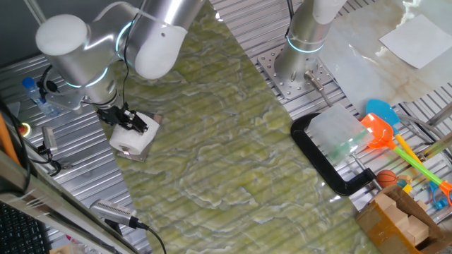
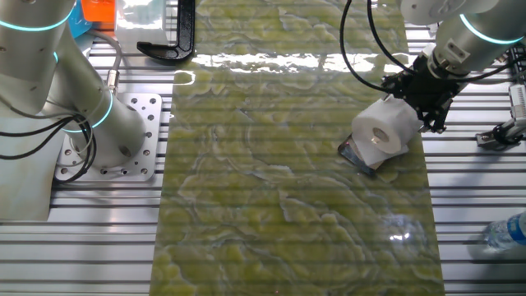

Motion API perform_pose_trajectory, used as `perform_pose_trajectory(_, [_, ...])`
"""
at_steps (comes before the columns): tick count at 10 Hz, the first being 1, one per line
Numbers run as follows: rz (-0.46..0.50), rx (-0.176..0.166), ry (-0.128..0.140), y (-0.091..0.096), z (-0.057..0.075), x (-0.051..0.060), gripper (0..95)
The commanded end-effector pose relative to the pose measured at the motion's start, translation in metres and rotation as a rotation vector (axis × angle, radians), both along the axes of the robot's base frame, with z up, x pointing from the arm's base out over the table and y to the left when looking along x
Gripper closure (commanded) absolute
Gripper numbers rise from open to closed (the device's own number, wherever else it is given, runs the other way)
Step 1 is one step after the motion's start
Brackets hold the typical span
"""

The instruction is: Put the toilet paper on its holder

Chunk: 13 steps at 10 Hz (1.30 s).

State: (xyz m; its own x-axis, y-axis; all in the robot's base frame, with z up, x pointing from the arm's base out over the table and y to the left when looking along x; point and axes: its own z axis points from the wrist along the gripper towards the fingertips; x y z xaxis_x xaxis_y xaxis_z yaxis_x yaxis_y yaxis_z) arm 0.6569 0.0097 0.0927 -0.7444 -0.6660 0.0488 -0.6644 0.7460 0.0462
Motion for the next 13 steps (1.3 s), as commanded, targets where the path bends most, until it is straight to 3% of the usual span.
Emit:
perform_pose_trajectory(1, [0.002,0.0,0.003,0.001,0.005,-0.001,0.0])
perform_pose_trajectory(5, [0.001,-0.005,0.017,0.003,0.028,-0.005,0.0])
perform_pose_trajectory(7, [-0.013,-0.025,0.016,-0.002,0.032,-0.01,0.0])
perform_pose_trajectory(9, [-0.018,-0.022,0.009,-0.008,0.035,-0.017,0.0])
perform_pose_trajectory(10, [-0.037,-0.026,0.008,-0.012,0.04,-0.023,19.0])
perform_pose_trajectory(13, [-0.085,-0.036,0.003,-0.024,0.052,-0.041,19.0])
